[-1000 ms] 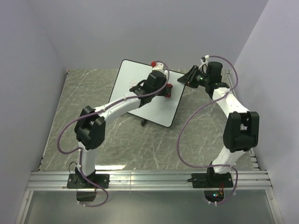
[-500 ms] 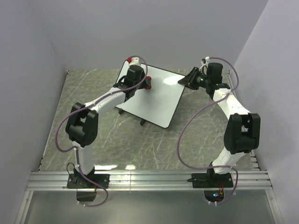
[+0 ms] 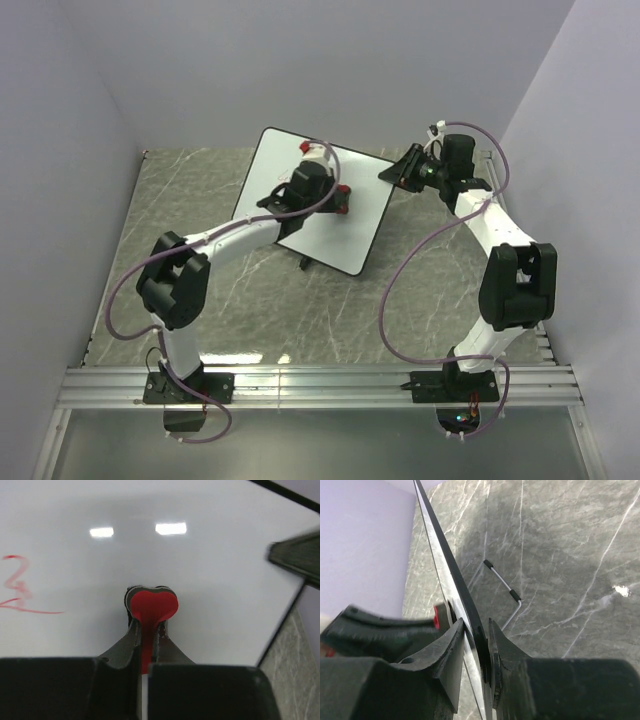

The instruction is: Erase the whiteboard

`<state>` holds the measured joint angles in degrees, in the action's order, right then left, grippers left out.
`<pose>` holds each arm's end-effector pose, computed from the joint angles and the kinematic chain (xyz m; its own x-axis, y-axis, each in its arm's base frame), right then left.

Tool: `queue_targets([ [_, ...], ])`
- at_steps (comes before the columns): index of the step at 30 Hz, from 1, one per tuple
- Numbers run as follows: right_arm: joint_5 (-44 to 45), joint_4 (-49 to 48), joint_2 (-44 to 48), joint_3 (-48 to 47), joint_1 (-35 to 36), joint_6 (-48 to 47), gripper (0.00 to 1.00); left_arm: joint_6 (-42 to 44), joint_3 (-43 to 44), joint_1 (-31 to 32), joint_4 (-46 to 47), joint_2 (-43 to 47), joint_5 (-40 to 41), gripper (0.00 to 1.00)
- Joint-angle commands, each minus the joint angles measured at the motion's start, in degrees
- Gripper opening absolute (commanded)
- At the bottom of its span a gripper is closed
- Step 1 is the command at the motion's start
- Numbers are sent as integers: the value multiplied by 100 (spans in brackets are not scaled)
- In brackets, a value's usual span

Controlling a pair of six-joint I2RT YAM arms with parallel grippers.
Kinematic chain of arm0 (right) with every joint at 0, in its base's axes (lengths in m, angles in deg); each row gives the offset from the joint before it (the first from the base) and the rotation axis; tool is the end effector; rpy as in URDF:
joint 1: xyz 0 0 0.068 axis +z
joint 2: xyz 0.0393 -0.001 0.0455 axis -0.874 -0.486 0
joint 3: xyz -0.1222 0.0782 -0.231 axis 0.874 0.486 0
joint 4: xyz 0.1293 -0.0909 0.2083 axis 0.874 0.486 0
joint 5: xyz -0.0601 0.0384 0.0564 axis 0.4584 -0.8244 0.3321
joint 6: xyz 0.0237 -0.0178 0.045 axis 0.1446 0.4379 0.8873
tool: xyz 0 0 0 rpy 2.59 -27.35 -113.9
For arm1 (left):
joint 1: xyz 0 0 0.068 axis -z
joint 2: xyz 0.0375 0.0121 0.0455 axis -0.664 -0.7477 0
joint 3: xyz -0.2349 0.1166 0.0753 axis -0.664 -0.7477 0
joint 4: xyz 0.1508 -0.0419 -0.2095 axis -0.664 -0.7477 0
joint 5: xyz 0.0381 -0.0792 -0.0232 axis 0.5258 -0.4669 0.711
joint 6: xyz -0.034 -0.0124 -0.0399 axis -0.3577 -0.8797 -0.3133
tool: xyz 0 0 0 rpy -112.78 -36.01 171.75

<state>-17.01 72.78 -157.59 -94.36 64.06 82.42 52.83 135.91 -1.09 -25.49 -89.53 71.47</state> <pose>0.3899 0.0428 0.2966 -0.6925 0.4044 -0.5974 -0.2360 0.6555 0.7174 0.3391 -0.2833 0.2804 -0.5600 -0.2481 -0.7905 0.2835 0.8391 -0.4642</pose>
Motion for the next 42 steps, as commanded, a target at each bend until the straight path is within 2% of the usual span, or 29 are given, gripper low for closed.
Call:
queue_targets([
  [1,318,-71,451,-259,-24,-89,0,181,-794,-831,-53,89,-308,0],
  [7,300,-53,504,-206,-24,-115,0,251,-675,-1563,-95,-120,-625,0],
  [10,309,-44,495,-206,-24,-115,0,295,-411,-1573,-271,-261,-792,0],
  [14,309,-9,416,-320,-15,-124,0,251,-366,-1231,-175,-130,-907,0],
  [18,309,-62,381,-338,-15,-80,0,137,-130,-555,-306,-95,-968,0],
  [22,291,-106,363,-303,3,-54,0,31,134,-456,-368,-138,-995,0],
  [27,300,-53,381,-241,20,-150,0,216,976,-973,-798,-516,-1029,0],
  [31,326,-1,416,-197,29,-212,0,32,1198,-1449,-965,-876,-1073,0],
  [37,335,122,355,-346,29,-326,0,67,743,-1590,-914,-957,-1169,0],
  [42,327,140,267,-434,20,-326,0,93,-100,-1126,-589,-473,-1214,0],
])
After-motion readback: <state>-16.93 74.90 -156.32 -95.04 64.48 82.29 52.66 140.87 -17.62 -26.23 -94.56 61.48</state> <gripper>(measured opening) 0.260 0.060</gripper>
